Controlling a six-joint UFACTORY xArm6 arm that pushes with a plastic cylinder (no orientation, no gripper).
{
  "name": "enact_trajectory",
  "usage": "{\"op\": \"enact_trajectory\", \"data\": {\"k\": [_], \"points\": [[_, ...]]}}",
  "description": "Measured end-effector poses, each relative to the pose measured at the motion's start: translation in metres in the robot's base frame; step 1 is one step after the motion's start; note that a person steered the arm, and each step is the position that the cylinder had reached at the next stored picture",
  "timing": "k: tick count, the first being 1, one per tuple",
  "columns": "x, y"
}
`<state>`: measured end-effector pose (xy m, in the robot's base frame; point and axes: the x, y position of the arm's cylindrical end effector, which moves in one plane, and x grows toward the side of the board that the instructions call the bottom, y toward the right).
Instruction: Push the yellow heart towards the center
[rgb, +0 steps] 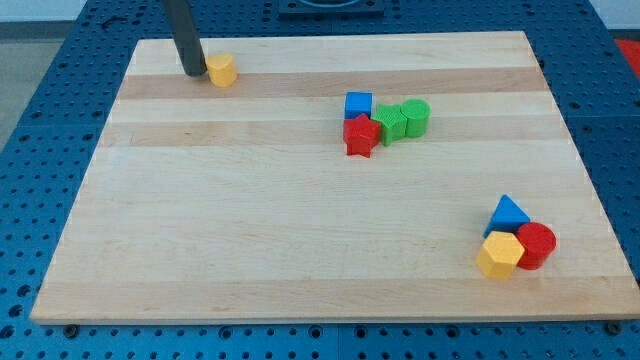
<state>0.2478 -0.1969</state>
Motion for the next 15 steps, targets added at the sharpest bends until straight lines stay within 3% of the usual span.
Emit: {"op": "enact_trajectory", "data": {"k": [1, 2, 6, 9, 11, 12, 13, 15], "points": [[-0.015, 0.025], [0.007, 0.048], [0.2, 0.048], [0.204, 0.057], [0.129, 0.096], [0.108, 0.05], [0.123, -0.002], [0.198, 0.035]]}}
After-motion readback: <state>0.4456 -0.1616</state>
